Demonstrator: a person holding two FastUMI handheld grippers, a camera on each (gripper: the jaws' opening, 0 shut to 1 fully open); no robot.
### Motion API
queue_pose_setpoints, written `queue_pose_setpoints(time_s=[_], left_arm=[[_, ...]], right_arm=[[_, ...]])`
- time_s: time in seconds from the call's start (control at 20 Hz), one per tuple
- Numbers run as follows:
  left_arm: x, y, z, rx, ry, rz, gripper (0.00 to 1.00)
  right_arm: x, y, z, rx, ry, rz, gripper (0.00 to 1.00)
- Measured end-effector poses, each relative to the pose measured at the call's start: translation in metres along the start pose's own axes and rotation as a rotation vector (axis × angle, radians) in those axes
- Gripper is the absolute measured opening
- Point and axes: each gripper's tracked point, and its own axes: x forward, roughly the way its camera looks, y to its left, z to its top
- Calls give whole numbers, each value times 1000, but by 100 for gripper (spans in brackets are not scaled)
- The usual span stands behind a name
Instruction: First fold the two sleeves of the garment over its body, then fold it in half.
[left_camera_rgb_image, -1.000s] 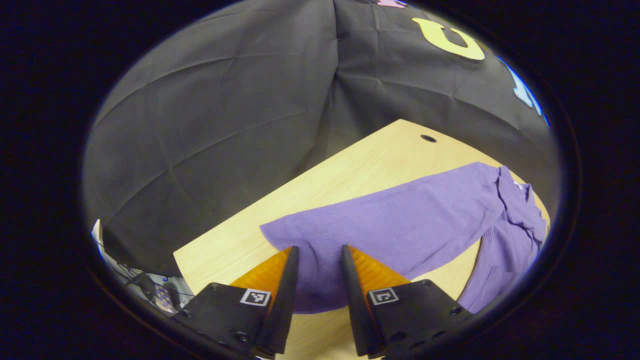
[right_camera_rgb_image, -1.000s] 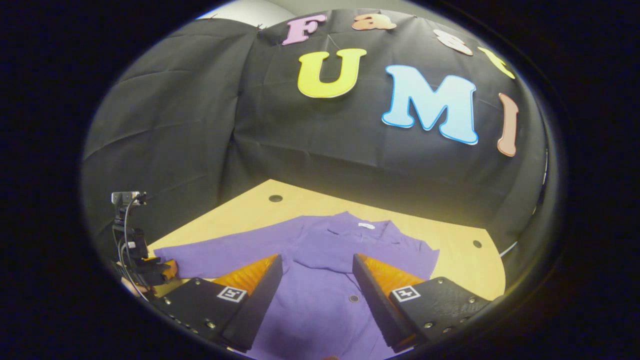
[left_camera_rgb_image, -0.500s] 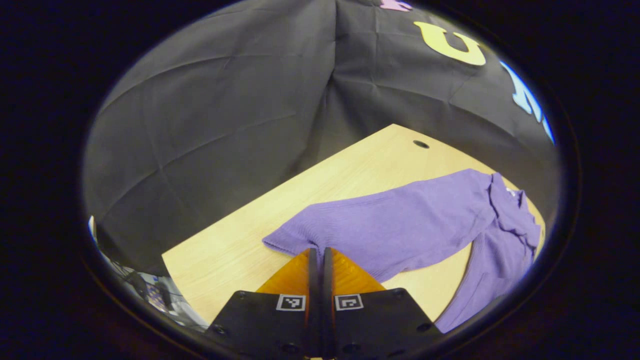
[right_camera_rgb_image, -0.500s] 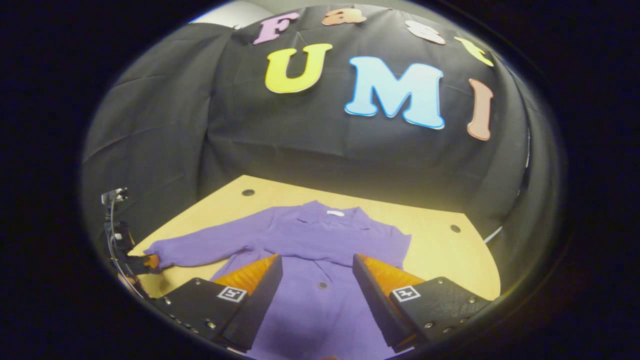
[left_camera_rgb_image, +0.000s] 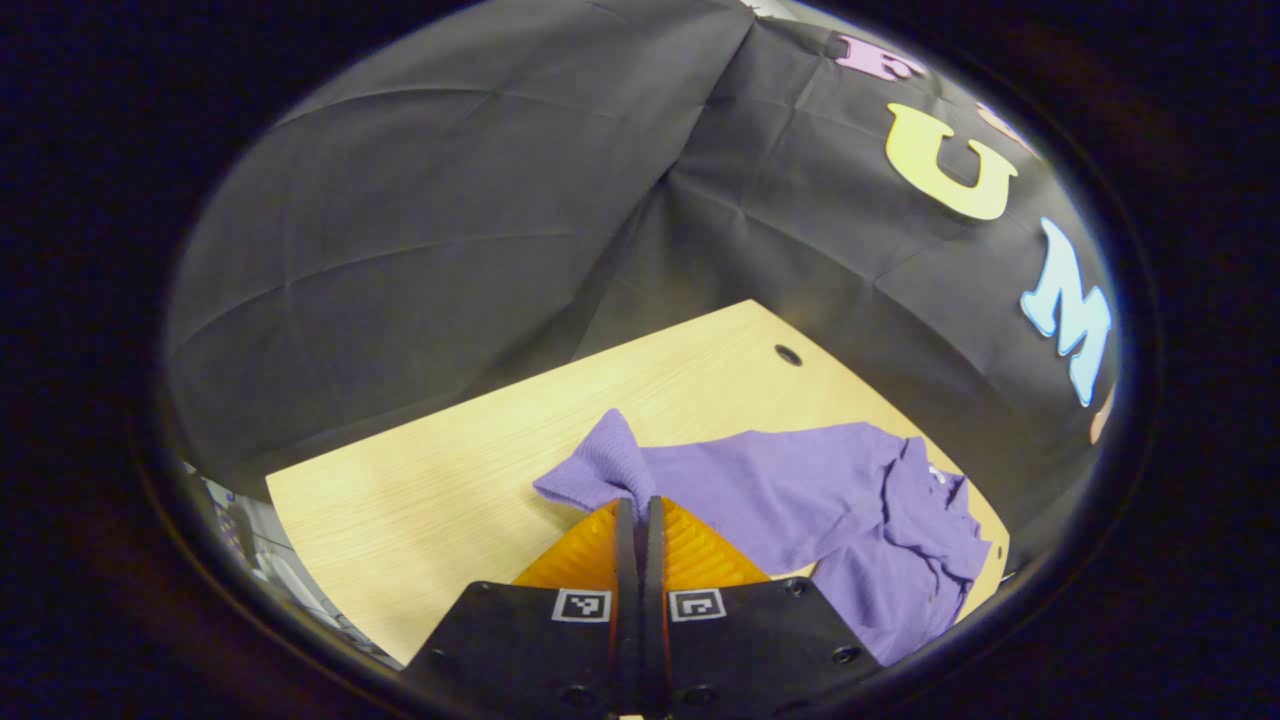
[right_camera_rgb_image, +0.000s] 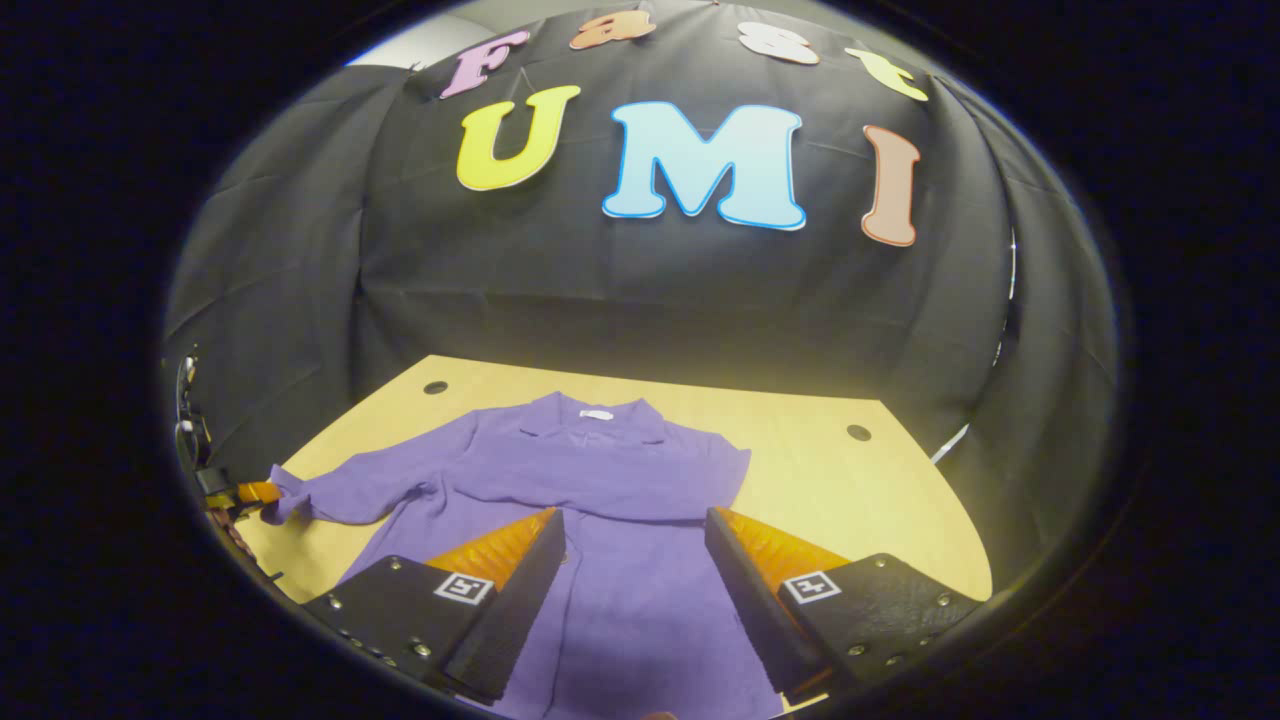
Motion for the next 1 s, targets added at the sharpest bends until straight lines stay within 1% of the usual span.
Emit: queue_pose_setpoints(time_s=[0.15, 0.35, 0.45, 0.65, 1.0], left_arm=[[0, -52, 3, 0, -3, -72, 7], [-5, -118, 11, -60, -1, -166, 7], [-6, -146, 5, -31, 4, -198, 7], [-12, -218, -3, 18, 20, -300, 7], [-14, -335, -25, 113, 37, -452, 7]], right_arm=[[2, -13, 0, 23, -8, 1, 90], [4, -28, -4, 27, -10, -3, 90], [1, -38, -1, 14, -26, -15, 90], [-4, -58, -1, -9, -53, -49, 89], [-8, -90, -17, 14, -43, -78, 89]])
